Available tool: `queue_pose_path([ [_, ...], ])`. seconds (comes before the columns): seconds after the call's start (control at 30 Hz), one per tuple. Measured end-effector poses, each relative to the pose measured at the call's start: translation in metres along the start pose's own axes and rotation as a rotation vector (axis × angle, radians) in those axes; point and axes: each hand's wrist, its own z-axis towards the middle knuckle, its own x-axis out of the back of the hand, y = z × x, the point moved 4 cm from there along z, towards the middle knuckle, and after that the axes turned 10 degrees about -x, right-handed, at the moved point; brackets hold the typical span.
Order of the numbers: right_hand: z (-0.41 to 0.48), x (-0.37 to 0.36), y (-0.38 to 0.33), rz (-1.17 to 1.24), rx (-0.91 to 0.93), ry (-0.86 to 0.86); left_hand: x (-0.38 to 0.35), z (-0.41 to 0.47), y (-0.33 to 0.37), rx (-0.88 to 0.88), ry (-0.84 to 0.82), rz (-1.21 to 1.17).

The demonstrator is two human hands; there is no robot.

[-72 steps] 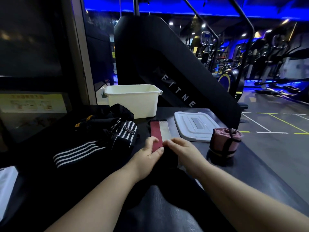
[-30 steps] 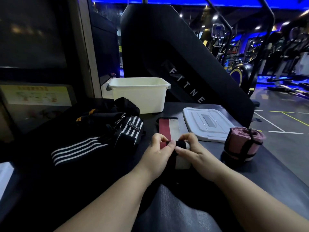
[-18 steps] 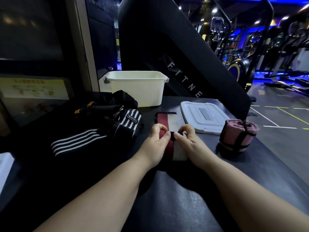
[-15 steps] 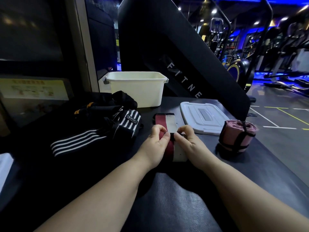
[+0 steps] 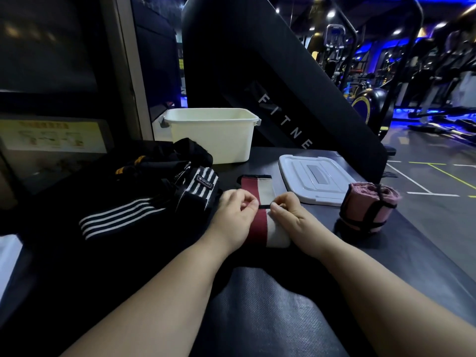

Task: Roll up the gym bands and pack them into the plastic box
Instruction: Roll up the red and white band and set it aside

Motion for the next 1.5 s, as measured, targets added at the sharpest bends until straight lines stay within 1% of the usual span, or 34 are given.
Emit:
queue_pose_path([
  [0.07, 0.001, 0.0, -0.001, -0.001, -0.02, 0.048, 0.0, -0.001, -0.002, -0.03, -0.052, -0.088],
  [0.13, -0.001, 0.0, -0.001, -0.04, 0.017, 0.091, 0.0, -0.001, -0.007, 0.016, -0.096, -0.158],
  [0.2, -0.002, 0.004, 0.002, -0.094, 0.081, 0.105, 0.0, 0.0, -0.008, 0.058, -0.091, -0.15],
  [0.3, -0.007, 0.006, 0.012, -0.136, 0.075, -0.037, 0.001, 0.003, -0.007, 0.111, -0.053, -0.118],
  [0.37, -0.009, 0.007, 0.013, -0.131, 0.08, -0.078, 0.001, 0.004, -0.007, 0.133, -0.033, -0.128],
  [0.47, -0.007, 0.009, 0.012, -0.056, 0.055, -0.081, 0.002, 0.004, -0.01, 0.164, -0.027, -0.172],
  [0.6, -0.006, 0.01, 0.01, 0.034, 0.024, -0.074, 0.003, 0.001, -0.013, 0.188, -0.091, -0.251],
  [0.67, -0.007, 0.009, 0.009, 0.104, 0.013, -0.064, 0.002, 0.0, -0.011, 0.154, -0.126, -0.291],
  [0.73, -0.008, 0.008, 0.007, 0.174, 0.0, -0.067, 0.001, -0.001, -0.01, 0.111, -0.197, -0.31],
  [0.83, -0.009, 0.01, 0.006, 0.202, -0.019, -0.056, 0.001, -0.002, -0.01, 0.074, -0.277, -0.337],
  [0.93, -0.01, 0.011, 0.006, 0.215, -0.026, -0.037, 0.002, 0.0, -0.01, 0.053, -0.235, -0.271],
  [1.03, -0.01, 0.016, 0.008, 0.137, -0.005, -0.013, 0.004, 0.001, -0.007, 0.04, -0.172, -0.159],
  [1.1, -0.012, 0.017, 0.008, 0.068, 0.028, -0.039, 0.005, 0.0, -0.002, 0.035, -0.147, -0.089],
  [1.2, -0.013, 0.018, 0.007, 0.04, 0.035, -0.057, 0.008, 0.0, -0.001, 0.072, -0.107, -0.065],
  [1.33, -0.012, 0.015, 0.005, 0.134, 0.021, -0.069, 0.01, -0.003, -0.003, 0.127, -0.102, -0.036],
  [1.4, -0.012, 0.014, 0.005, 0.2, 0.008, -0.073, 0.009, -0.004, -0.003, 0.1, -0.097, -0.065],
  [1.5, -0.011, 0.013, 0.006, 0.323, -0.043, -0.081, 0.005, -0.005, 0.0, 0.038, -0.133, -0.123],
])
